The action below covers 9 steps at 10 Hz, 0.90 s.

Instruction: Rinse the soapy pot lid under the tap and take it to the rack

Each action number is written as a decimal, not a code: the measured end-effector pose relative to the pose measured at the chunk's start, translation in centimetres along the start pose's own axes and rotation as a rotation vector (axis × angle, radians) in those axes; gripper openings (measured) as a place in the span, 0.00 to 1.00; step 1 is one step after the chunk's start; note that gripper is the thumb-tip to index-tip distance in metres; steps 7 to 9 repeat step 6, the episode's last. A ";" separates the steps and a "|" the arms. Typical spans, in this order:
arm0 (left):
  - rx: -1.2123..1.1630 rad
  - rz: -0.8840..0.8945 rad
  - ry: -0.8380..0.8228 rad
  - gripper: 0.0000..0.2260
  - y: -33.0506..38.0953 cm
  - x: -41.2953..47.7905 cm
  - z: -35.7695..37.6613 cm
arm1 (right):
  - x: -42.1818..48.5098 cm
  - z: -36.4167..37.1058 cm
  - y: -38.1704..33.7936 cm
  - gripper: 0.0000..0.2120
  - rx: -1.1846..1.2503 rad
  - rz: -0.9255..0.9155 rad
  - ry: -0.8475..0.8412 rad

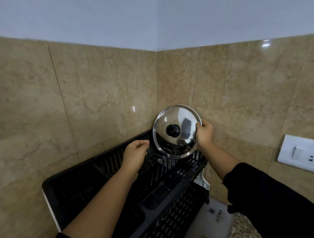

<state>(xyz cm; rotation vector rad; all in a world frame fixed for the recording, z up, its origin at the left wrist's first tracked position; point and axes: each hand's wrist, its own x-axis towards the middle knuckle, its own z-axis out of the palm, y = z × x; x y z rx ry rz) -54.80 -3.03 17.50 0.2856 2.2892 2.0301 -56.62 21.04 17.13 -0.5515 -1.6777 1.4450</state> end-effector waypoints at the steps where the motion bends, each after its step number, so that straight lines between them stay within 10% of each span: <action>1: 0.016 -0.002 0.003 0.10 -0.2 0.1 -0.1 | 0.2 -0.2 0.0 0.16 0.018 0.041 -0.018; 9: -0.074 0.107 -0.036 0.08 5.4 -3.1 1.3 | -2.5 -7.5 -4.7 0.04 0.029 0.065 -0.131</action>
